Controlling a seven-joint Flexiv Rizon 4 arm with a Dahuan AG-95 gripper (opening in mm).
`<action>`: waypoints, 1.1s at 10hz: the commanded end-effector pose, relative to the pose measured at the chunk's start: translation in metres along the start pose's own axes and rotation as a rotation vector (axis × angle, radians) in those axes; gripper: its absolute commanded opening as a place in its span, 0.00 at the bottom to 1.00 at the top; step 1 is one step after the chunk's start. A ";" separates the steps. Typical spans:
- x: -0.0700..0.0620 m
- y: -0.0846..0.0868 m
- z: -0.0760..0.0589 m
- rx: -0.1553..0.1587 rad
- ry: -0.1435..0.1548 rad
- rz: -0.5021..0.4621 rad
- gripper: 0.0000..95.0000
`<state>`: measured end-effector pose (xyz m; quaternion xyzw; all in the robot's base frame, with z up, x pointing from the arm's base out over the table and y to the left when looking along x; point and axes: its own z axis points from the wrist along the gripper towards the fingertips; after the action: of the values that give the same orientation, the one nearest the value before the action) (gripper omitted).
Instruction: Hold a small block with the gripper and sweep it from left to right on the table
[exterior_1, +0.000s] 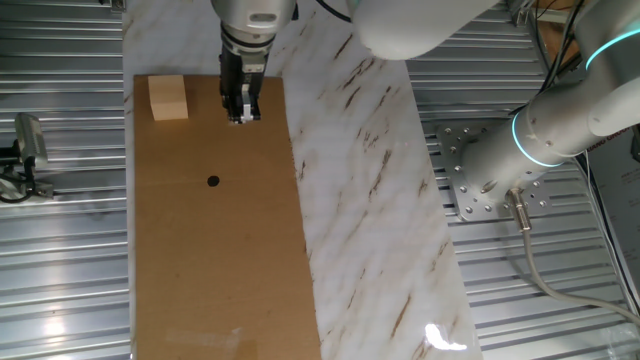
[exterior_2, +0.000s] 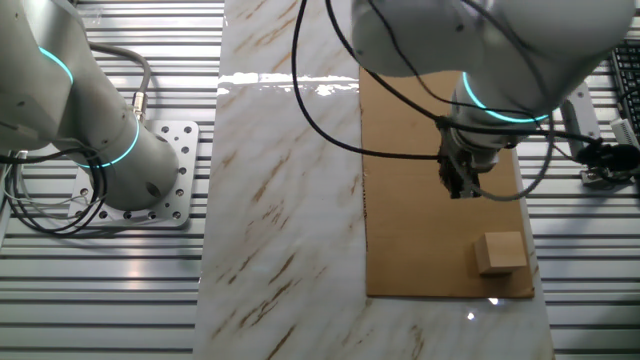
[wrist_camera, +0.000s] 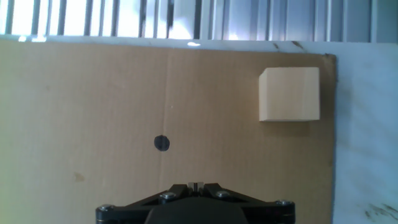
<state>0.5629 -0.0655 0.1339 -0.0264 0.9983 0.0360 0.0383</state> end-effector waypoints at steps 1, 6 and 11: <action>0.000 0.000 0.000 -0.010 -0.015 -0.001 0.00; 0.000 0.000 0.000 -0.006 -0.002 0.004 0.00; 0.000 0.000 0.000 0.055 -0.011 0.095 0.00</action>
<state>0.5640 -0.0648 0.1326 0.0156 0.9988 0.0113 0.0455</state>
